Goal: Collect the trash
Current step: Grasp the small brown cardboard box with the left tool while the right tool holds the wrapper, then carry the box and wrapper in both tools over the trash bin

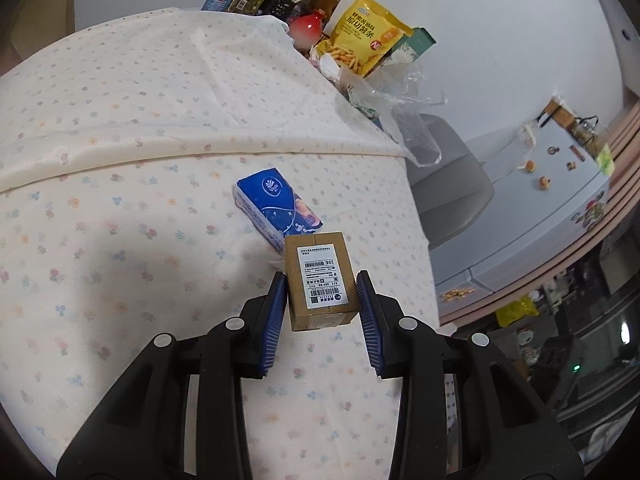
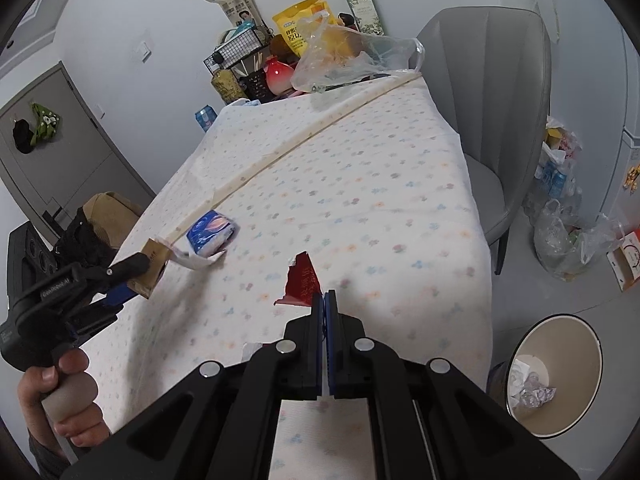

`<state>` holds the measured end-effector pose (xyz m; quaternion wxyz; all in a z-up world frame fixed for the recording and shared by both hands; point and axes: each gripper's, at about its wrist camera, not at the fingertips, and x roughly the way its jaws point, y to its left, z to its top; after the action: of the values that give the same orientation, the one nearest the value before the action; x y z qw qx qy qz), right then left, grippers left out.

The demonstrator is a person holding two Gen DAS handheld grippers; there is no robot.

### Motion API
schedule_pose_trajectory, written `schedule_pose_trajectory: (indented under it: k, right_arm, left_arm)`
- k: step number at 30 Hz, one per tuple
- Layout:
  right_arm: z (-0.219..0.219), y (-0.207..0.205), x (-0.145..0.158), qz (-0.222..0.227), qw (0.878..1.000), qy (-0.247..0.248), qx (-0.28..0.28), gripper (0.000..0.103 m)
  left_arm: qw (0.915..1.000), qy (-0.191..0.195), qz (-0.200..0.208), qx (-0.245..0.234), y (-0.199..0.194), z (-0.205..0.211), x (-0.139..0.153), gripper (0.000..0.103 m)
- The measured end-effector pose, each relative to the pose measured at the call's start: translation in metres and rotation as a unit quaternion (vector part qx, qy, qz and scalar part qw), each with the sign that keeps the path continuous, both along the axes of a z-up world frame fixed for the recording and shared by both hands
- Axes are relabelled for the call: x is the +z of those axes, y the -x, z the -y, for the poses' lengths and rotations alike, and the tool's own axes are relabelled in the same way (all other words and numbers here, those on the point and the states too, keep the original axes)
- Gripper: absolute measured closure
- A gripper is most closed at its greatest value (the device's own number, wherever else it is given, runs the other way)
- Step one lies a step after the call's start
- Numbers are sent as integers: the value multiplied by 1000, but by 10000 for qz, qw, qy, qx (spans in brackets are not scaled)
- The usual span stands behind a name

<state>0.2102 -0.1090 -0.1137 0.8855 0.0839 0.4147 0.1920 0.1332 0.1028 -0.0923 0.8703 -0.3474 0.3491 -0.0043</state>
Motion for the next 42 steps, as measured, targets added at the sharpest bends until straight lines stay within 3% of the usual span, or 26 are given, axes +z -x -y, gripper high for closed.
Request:
schedule_pose_trajectory:
  k: [3,17,29,42]
  right_arm:
    - [-1,7,2,40,10000,-52,7,100]
    - [46,29,28,347,9983,-313,-356,100]
    - [153,48,33,453,9890,-486,-1324,100]
    - [267,63,4,312,9691,-625,-2366,100]
  left_arm:
    - [9998,163,103,-23,6,-5,8,68]
    - [9989,-98,235,-402,-4,40,30,68]
    - [9907,-483,133,-1266,-47,137,30,68]
    - [9702,-906,-79,-2247,-93,263,16,68]
